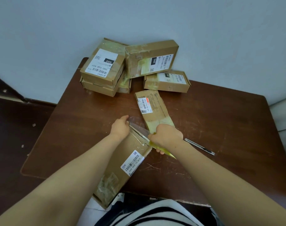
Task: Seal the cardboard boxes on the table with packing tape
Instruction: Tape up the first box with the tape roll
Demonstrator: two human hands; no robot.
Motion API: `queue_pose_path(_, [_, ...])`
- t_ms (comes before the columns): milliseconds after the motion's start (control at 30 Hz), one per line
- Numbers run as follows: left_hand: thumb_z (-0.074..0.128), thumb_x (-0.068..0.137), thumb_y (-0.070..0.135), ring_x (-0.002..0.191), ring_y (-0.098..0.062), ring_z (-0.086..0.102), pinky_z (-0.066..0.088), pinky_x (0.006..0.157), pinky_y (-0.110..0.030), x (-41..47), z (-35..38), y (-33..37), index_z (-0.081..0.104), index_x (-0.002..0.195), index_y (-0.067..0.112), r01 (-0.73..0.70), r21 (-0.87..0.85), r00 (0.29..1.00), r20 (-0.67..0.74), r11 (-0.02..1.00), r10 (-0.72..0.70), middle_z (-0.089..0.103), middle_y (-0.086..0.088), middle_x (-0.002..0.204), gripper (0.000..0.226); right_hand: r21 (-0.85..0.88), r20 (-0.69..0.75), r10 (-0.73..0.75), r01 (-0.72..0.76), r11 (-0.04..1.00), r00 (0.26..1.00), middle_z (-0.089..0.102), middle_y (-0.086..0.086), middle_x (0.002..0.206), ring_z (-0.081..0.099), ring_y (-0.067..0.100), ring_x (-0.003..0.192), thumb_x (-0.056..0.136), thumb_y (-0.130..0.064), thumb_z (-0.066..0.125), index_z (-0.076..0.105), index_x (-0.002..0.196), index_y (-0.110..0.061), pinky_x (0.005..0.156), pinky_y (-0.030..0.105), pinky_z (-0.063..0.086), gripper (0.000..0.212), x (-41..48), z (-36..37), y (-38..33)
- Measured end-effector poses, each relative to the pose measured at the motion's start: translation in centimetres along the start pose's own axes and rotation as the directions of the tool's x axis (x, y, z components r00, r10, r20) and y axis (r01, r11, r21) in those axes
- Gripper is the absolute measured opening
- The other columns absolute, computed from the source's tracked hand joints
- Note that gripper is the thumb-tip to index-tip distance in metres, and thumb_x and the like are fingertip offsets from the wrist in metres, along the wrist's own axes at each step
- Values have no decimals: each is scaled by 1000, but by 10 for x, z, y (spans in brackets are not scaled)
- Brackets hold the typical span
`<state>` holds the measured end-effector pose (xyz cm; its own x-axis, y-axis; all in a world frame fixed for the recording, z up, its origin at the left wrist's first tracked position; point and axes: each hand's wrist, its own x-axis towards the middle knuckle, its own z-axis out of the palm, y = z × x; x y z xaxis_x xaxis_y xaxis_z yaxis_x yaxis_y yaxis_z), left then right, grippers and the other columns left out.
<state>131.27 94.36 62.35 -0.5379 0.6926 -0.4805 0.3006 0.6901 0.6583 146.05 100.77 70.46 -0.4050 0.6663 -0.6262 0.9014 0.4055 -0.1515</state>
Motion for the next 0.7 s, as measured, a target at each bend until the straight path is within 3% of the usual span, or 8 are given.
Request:
queue_pose_path(100, [30,104,18,128,-38,41,30,106,-36,1,4,-5,38,143,9,5,55,1000,-9,998,-5,42,-25,139,42,10,0,7,-7,1000,1000,71,-2,60,67,10,51,92,-40,43,61,79,-16,71,28,54,32,0,1,0])
queue_pose_path(233, [32,98,2,123,-32,44,30,106,-32,-4,2,-9,41,142,10,-11,-107,989,-149,994,-5,39,-20,138,45,15,4,13,-13,1000,1000,68,-3,54,64,8,44,92,-38,44,60,79,-17,69,28,55,30,0,2,0])
queue_pose_path(333, [46,88,-5,132,-27,34,23,113,-36,-13,-3,-10,47,138,13,-284,-43,941,-202,958,270,42,-12,140,53,20,0,14,-14,1000,1000,68,-4,52,61,7,39,92,-36,44,60,79,-16,62,25,52,29,0,3,1])
queue_pose_path(433, [65,74,5,137,-23,29,11,117,-39,-10,-10,-1,39,143,17,-519,249,854,137,817,501,44,-7,142,76,25,9,15,-15,1000,1000,66,-5,50,61,7,37,91,-35,44,61,78,-15,54,21,46,30,1,3,0])
queue_pose_path(500, [72,71,15,135,-21,30,3,116,-39,-3,-14,6,34,146,19,-611,389,789,363,690,495,44,-3,140,84,22,11,20,-21,1000,1000,66,-6,49,61,7,37,92,-38,43,61,77,-14,53,21,44,34,1,3,-2])
queue_pose_path(567, [77,71,26,127,-17,38,3,116,-38,5,-17,11,41,142,21,-665,455,744,474,592,471,52,0,128,79,22,10,26,-26,999,1000,65,-6,48,61,7,37,93,-40,42,60,78,-14,53,21,44,34,1,4,-2])
queue_pose_path(633, [80,71,29,114,-13,46,13,113,-34,12,-21,12,52,133,22,-679,421,726,510,601,462,56,7,110,69,21,9,30,-30,999,1000,64,-7,47,61,7,37,93,-38,42,60,78,-14,51,20,43,33,1,5,-2])
queue_pose_path(700, [83,68,23,101,-9,51,33,93,-19,14,-22,9,61,121,25,-654,303,726,507,693,465,55,17,96,57,33,14,42,-43,999,999,64,-7,46,61,7,37,93,-39,43,61,78,-14,49,20,42,34,1,5,-2])
